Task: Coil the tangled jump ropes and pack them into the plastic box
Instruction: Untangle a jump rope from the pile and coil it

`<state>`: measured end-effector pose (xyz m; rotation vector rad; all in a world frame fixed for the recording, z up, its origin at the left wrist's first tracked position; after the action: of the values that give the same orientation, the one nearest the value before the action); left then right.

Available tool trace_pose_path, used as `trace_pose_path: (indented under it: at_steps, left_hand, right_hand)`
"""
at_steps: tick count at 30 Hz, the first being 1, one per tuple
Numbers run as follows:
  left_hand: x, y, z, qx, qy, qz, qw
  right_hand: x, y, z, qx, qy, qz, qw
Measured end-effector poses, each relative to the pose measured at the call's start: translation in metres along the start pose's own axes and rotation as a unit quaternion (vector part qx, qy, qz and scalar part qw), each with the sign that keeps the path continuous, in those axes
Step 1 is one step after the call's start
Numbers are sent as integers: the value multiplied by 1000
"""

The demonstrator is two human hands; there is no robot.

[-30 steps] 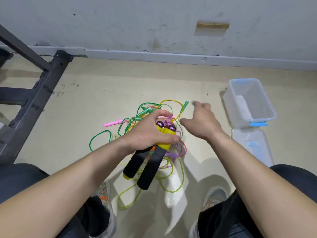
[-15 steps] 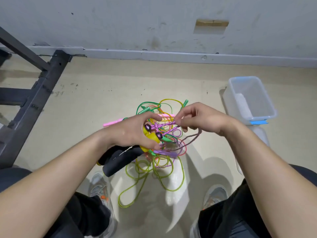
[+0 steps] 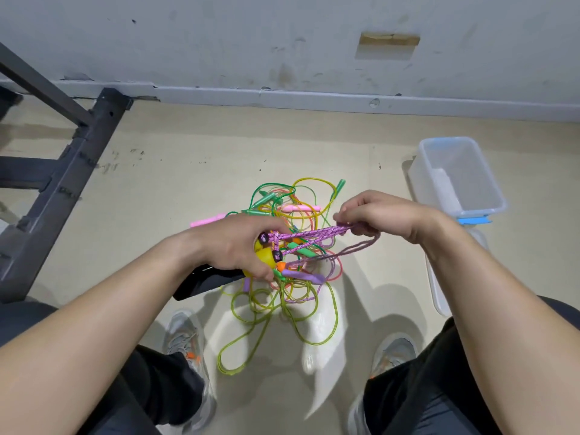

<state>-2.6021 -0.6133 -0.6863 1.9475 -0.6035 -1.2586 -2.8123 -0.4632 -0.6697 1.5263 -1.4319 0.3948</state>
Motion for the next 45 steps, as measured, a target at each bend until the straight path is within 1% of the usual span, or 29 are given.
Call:
trace_pose_path:
  at_steps: [2,5,7,9,10,11,13,16,17,19,21,22,25,27,28,29,31,34,35,37,39,42,45]
  left_hand:
    - [2,3,0,2,8,-6,1000]
    - [12,7,1,14,35,20,999]
    - [21,6,2,23,55,43,997]
    - [27,2,4,25,68,69,995]
    - [28,0,4,25,70,85,994]
    - [28,-2,5,24,69,97,993]
    - [27,-8,7,18,65,73,995]
    - [25,-24,7,7,79,-56,995]
    - [25,-31,7,0,93,-99,991]
    - [22,-46,7,-8,123,-188,974]
    - [16,-56,6,1,134,-266,955]
    - [12,-59,5,2,139,-276,951]
    - [1,-63,4,-13,131,-223,966]
    - [-13,-57,3,-71,104,-186,974]
    - [-23,-53,3,-114,77,-195,971]
    - [-29,-49,4,-146,52,-229,961]
    - [-36,-45,5,-150,41,-316,936]
    - [-33,-40,9,-151,42,-324,933]
    - [-31,-38,9,-153,40,-324,933]
    - [-29,-33,10,-145,42,-326,933]
    - [-31,-31,9,-117,58,-362,923]
    - [-39,-32,8,-78,61,-462,881]
    - [-41,-31,9,-96,72,-521,845]
  right_hand:
    - [-4,-2,3,-18,-19,-17,1000]
    - [-7,-2,4,-40,-21,-64,997]
    - [-10,3,4,-73,-8,-126,989]
    - [-10,6,5,-106,26,-172,979]
    - [-9,6,6,-117,48,-159,979]
    - [-8,6,7,-125,65,-116,983]
    - [-2,6,9,-133,84,19,987]
    - [10,7,6,-97,67,211,970]
    - [14,7,4,-75,53,262,961]
    - [21,3,0,-28,29,325,945]
    - [25,-3,-3,12,19,341,940]
    - [27,-6,-4,25,17,334,942]
    - [32,-12,-6,57,21,302,951]
    - [33,-14,-6,64,19,286,956]
    - [33,-14,-5,62,19,281,958]
    - [34,-14,-4,55,20,279,958]
    - [34,-12,-4,27,14,290,957]
    - [30,-7,1,-52,16,299,953]
    - [29,-6,3,-75,16,311,947]
    - [28,-5,6,-111,8,364,925]
    - [27,-3,8,-136,-2,414,900]
    - [23,1,10,-166,-4,431,887]
    - [18,4,12,-177,0,420,890]
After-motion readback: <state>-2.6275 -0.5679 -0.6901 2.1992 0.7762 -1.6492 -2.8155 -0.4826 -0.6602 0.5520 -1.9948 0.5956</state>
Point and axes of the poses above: each hand's wrist, its own z-axis towards the middle knuckle, its own y-axis out of the back of the hand, x = y × z, the point moved 2 cm from there along z, towards the middle knuckle, and after that the axes turned 14 degrees about -x, right-handed, at the moved point
